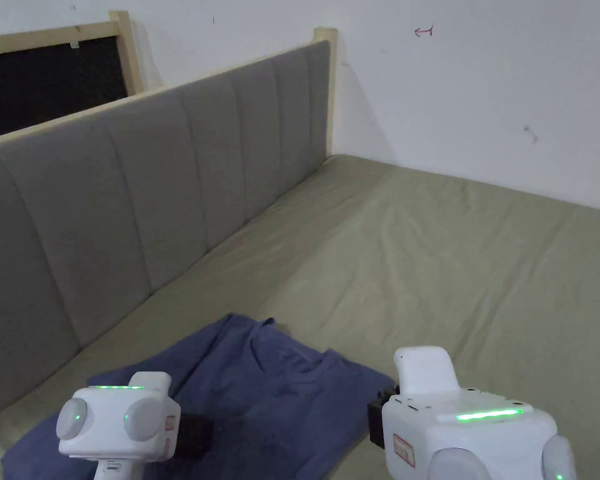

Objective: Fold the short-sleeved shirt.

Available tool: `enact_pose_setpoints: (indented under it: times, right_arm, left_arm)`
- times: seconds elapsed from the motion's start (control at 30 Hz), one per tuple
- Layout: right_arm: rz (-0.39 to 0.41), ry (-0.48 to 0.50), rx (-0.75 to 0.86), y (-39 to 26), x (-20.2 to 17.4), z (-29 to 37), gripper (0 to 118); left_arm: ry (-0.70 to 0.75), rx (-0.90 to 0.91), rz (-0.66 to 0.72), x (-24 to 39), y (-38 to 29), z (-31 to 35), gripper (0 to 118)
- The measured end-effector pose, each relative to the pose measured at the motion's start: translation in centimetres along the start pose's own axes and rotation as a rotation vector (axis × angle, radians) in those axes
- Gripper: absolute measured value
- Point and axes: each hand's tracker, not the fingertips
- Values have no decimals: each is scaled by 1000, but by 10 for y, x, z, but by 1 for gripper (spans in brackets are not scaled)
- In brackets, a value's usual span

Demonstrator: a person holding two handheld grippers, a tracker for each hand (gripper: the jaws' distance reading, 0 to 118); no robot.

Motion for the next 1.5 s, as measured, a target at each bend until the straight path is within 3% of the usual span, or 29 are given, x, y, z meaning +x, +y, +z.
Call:
enact_pose_setpoints:
  times: [0.1, 0.13, 0.2, 0.33, 0.47, 0.6, 0.7, 0.8, 1.03, 1.37, 1.5]
  right_arm:
    - [0, -10, -17, -1, -2, -9, 0]
    - [-2, -10, -24, -1, -2, -10, 0]
    - [-12, -1, -31, -1, -2, -11, 0]
    - [-38, 10, 10, -6, -1, 0, 0]
    - [-49, 4, 22, -7, 5, 12, 0]
    - [-77, -21, 61, -7, 20, 36, 0]
    - [-109, -48, 121, -9, 39, 67, 0]
    - [-143, -97, 190, -15, 66, 108, 0]
    - [-259, -275, 331, -52, 157, 241, 0]
    - [-483, -595, 431, -146, 271, 389, 0]
    - [-560, -628, 407, -177, 295, 403, 0]
  left_arm:
    - [-5, -36, 15, -1, 1, 0, 117]
    - [-4, -12, 16, -2, 8, 9, 109]
    - [10, 76, 4, 1, 2, 25, 58]
    - [8, 196, -79, 14, -12, 70, 2]
    - [14, 310, -126, 20, -14, 121, 2]
    - [-53, 413, -83, 25, -2, 179, 2]
    - [-115, 527, -127, 48, 12, 231, 2]
    - [-193, 628, -214, 98, 24, 283, 2]
    - [-541, 769, -376, 254, 18, 379, 2]
    - [-928, 668, -581, 439, -36, 432, 2]
    - [-991, 521, -614, 490, -56, 410, 2]
